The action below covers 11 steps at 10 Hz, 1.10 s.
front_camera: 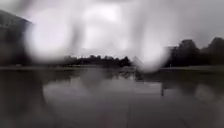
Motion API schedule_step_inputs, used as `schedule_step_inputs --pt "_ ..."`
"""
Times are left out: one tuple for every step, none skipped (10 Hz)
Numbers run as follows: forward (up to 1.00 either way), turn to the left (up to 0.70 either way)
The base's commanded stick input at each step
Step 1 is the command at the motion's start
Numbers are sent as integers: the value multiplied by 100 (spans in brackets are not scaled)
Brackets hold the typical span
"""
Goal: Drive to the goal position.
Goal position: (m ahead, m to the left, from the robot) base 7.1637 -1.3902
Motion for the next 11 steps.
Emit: schedule_step_inputs --pt "70 0" --pt "70 0" --pt "70 0" --pt "70 0" --pt "70 0" --pt "70 0" --pt "70 0" --pt "70 0" --pt "70 0" --pt "70 0" --pt "70 0"
